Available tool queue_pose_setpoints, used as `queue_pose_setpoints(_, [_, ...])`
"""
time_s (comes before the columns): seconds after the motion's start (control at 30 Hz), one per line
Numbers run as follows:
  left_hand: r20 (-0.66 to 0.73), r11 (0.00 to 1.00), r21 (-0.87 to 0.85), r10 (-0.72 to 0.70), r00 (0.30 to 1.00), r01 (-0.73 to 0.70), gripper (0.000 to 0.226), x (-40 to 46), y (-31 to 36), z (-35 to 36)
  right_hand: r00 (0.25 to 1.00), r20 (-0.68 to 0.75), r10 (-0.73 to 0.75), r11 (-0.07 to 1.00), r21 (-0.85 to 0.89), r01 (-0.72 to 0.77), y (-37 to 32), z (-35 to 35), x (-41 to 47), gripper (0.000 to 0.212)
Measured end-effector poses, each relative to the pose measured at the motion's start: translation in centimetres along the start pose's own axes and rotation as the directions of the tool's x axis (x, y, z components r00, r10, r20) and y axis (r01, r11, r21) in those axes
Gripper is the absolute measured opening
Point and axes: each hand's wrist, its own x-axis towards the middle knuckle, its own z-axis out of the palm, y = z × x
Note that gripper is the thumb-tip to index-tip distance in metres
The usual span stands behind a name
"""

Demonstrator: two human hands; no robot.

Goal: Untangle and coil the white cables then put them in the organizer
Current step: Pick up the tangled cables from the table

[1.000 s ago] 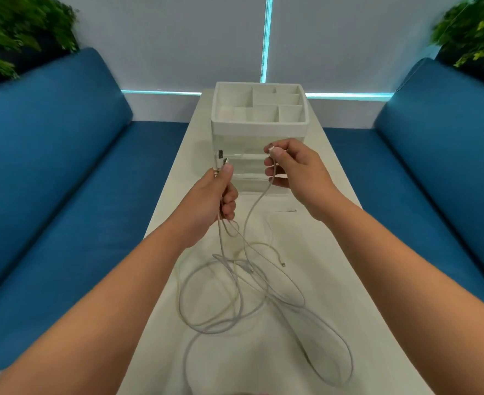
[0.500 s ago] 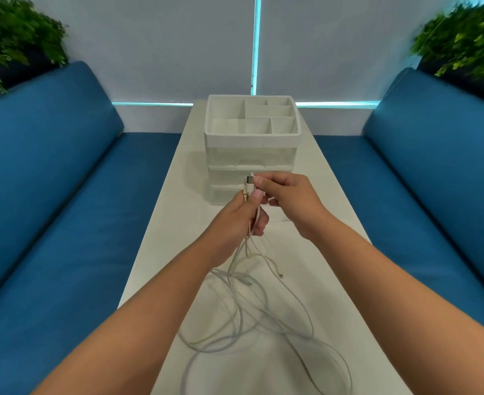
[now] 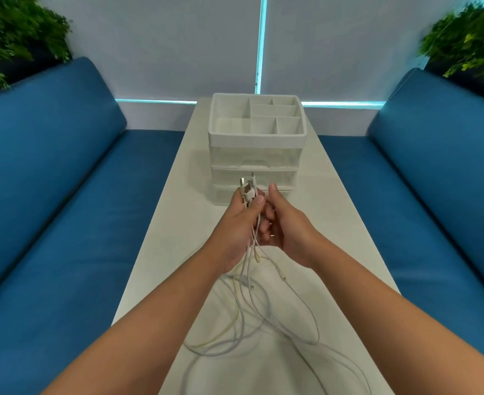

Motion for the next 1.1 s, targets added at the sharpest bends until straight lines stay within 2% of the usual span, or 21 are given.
queue_pose_setpoints(0.1, [-0.066, 0.994, 0.104, -0.028, 0.997, 0.035, 0.019, -0.1, 0.4, -0.2, 0.997, 0.077, -0.007, 0.997, -0.074, 0.013, 1.1, 0.4, -0.3, 0.059])
queue_pose_setpoints(0.17, [-0.058, 0.980, 0.197, -0.013, 0.998, 0.025, 0.025, -0.3, 0.6, -0.5, 0.991, 0.132, -0.019, 0.999, -0.041, 0.024, 1.6, 0.3, -0.3, 0.059])
queue_pose_setpoints(0.23, [-0.017, 0.981, 0.193, -0.002, 1.000, 0.005, 0.027, -0.3, 0.5, -0.9, 0.987, 0.156, -0.033, 0.999, -0.027, 0.037, 1.8, -0.1, -0.3, 0.061])
queue_pose_setpoints(0.3, [0.031, 0.986, 0.168, -0.018, 0.999, 0.013, 0.027, -0.4, 0.6, -1.1, 0.984, 0.172, -0.043, 0.992, -0.109, 0.062, 1.8, -0.5, -0.5, 0.053])
queue_pose_setpoints(0.33, [0.037, 0.978, 0.208, -0.026, 0.999, 0.018, 0.028, -0.4, 0.7, -1.3, 0.981, 0.190, -0.048, 0.981, -0.174, 0.082, 1.8, -0.7, -0.7, 0.045])
queue_pose_setpoints(0.43, [-0.021, 0.954, 0.301, 0.013, 1.000, -0.007, 0.031, -0.1, 0.3, -2.2, 0.979, 0.196, -0.048, 0.959, -0.265, 0.100, 2.4, -1.5, -0.7, 0.035])
queue_pose_setpoints(0.5, [-0.064, 0.979, 0.203, 0.027, 0.998, -0.014, 0.030, 0.2, 0.1, -3.0, 0.982, 0.184, -0.036, 0.937, -0.335, 0.097, 3.2, -2.0, -0.6, 0.027])
queue_pose_setpoints(0.6, [-0.089, 0.998, -0.059, -0.006, 0.996, 0.001, 0.025, 0.6, 0.2, -3.4, 0.975, 0.220, -0.023, 0.907, -0.405, 0.113, 4.7, -2.1, -0.6, 0.024])
queue_pose_setpoints(0.67, [-0.104, 0.997, -0.078, -0.012, 0.994, 0.004, 0.027, 0.9, 0.8, -3.4, 0.969, 0.245, 0.005, 0.872, -0.475, 0.116, 5.3, -2.3, -0.2, 0.025])
queue_pose_setpoints(0.77, [-0.201, 0.996, -0.069, 0.037, 0.979, -0.051, 0.031, 1.6, 2.3, -3.9, 0.979, 0.192, 0.063, 0.646, -0.756, 0.107, 5.7, -3.9, 0.7, 0.029])
queue_pose_setpoints(0.8, [-0.234, 0.994, -0.078, 0.051, 0.971, -0.071, 0.031, 1.8, 2.9, -4.2, 0.988, 0.151, 0.023, 0.589, -0.801, 0.109, 5.6, -4.7, 1.0, 0.028])
queue_pose_setpoints(0.93, [-0.297, 0.991, -0.079, 0.076, 0.952, -0.104, 0.033, 2.2, 3.7, -5.1, 0.966, 0.022, -0.259, 0.519, -0.840, 0.158, 3.2, -6.8, 2.1, 0.025])
queue_pose_setpoints(1.03, [-0.376, 0.987, -0.094, 0.088, 0.923, -0.132, 0.033, 2.5, 3.9, -5.0, 0.909, -0.098, -0.405, 0.594, -0.784, 0.180, 0.5, -7.2, 2.7, 0.015])
queue_pose_setpoints(1.1, [-0.431, 0.979, -0.114, 0.103, 0.896, -0.168, 0.032, 2.8, 4.3, -4.9, 0.852, -0.135, -0.505, 0.648, -0.711, 0.272, -1.3, -6.8, 2.7, 0.012])
